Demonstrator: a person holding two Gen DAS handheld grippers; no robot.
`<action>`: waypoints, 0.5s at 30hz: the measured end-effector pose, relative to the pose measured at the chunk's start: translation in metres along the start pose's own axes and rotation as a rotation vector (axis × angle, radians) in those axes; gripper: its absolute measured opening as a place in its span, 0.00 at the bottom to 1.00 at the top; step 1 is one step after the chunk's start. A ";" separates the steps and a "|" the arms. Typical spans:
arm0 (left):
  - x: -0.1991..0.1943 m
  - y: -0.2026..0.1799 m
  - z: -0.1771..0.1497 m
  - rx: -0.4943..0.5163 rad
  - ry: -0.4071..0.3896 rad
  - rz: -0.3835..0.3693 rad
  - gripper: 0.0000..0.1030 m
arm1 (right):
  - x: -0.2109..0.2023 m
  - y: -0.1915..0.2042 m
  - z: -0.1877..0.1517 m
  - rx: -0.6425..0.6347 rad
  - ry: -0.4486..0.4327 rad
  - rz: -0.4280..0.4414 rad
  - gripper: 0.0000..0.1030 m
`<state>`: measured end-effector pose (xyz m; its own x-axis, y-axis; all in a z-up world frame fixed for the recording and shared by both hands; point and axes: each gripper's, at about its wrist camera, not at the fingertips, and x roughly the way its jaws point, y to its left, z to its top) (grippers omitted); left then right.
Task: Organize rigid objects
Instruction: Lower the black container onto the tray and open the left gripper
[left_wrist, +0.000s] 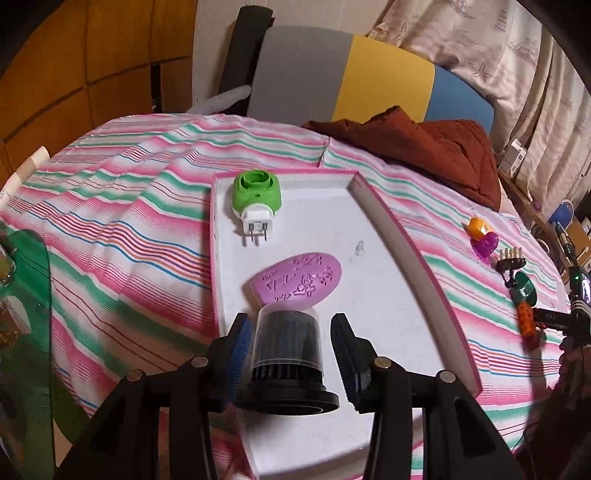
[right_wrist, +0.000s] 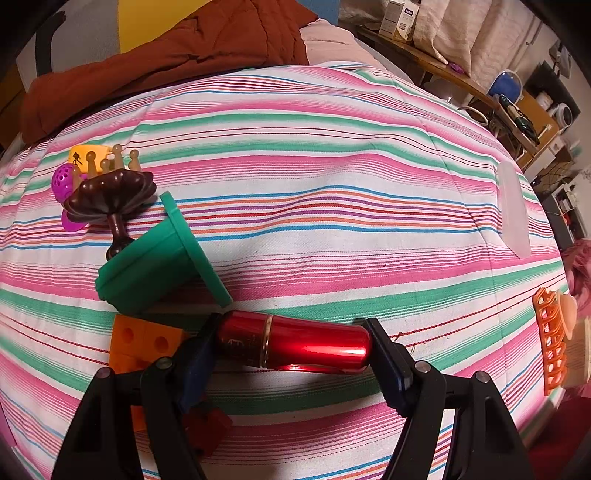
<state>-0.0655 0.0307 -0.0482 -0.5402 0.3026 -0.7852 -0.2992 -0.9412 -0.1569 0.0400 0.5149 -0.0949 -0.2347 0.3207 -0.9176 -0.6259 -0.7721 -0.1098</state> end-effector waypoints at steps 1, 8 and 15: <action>-0.002 0.000 0.001 -0.002 -0.003 -0.002 0.44 | 0.000 0.000 0.000 -0.001 -0.001 -0.002 0.73; -0.020 0.006 -0.001 -0.011 -0.028 -0.002 0.44 | 0.000 0.000 0.001 -0.006 -0.002 -0.010 0.72; -0.034 0.014 -0.003 -0.012 -0.052 0.045 0.44 | 0.000 0.000 0.000 -0.006 0.000 -0.011 0.72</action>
<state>-0.0485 0.0069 -0.0254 -0.5930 0.2674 -0.7595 -0.2643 -0.9556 -0.1301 0.0401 0.5151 -0.0945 -0.2279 0.3295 -0.9162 -0.6239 -0.7719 -0.1224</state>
